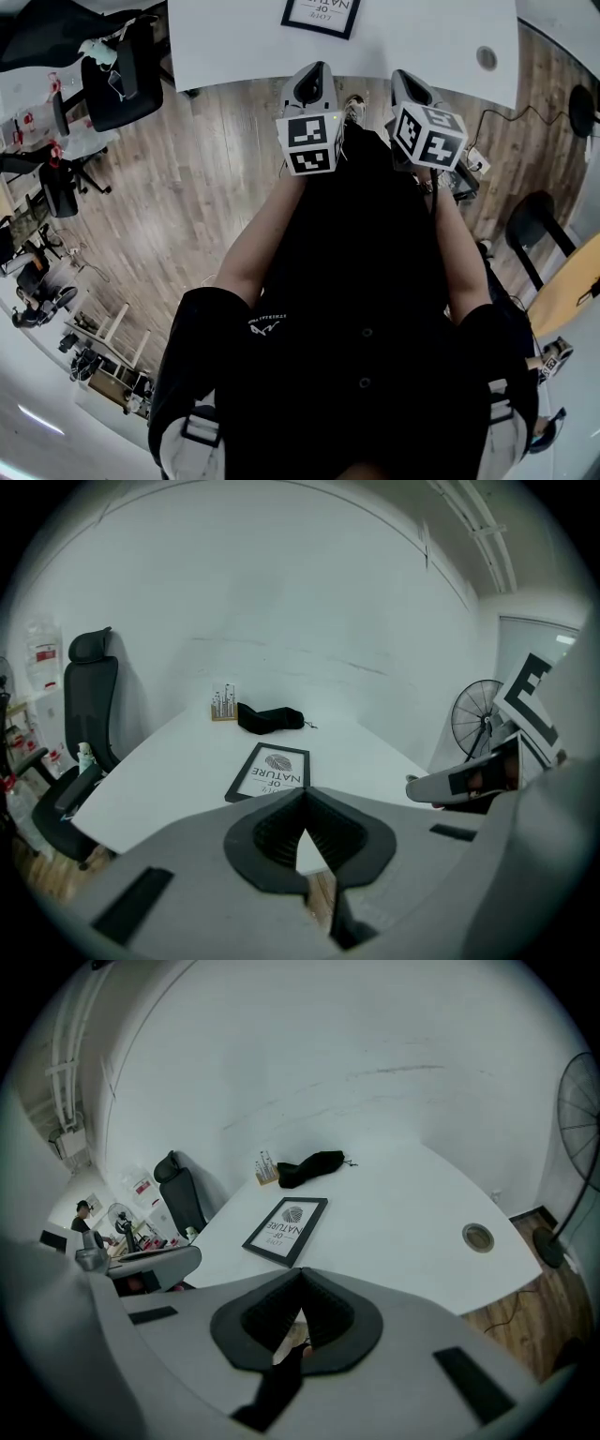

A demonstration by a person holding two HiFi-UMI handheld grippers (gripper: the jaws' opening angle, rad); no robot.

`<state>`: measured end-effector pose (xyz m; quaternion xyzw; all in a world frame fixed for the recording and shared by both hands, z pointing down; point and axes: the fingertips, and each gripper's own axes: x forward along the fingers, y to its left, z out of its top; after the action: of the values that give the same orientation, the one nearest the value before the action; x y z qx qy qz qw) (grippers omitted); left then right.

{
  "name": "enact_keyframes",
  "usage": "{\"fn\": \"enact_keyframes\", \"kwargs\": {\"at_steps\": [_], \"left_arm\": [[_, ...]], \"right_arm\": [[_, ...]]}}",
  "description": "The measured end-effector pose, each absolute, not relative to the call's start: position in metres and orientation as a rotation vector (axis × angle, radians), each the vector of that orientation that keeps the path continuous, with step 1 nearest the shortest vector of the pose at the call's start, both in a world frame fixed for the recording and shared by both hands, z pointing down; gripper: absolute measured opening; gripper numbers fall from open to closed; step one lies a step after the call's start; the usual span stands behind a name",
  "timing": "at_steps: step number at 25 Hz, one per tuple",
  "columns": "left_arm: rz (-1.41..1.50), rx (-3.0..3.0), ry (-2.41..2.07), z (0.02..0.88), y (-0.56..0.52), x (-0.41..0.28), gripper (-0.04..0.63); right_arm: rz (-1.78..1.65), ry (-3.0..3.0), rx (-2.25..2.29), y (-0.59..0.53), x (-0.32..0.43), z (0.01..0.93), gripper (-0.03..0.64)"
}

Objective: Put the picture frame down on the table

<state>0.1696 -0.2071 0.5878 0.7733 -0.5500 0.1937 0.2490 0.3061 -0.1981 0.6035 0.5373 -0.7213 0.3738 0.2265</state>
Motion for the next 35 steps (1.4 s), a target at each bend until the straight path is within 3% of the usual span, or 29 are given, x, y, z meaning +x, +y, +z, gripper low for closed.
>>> {"fn": "enact_keyframes", "kwargs": {"at_steps": [35], "left_arm": [[0.247, 2.326, -1.705, 0.425, -0.184, 0.171, 0.008]], "right_arm": [[0.721, -2.336, 1.587, -0.192, 0.309, 0.435, -0.001]]}}
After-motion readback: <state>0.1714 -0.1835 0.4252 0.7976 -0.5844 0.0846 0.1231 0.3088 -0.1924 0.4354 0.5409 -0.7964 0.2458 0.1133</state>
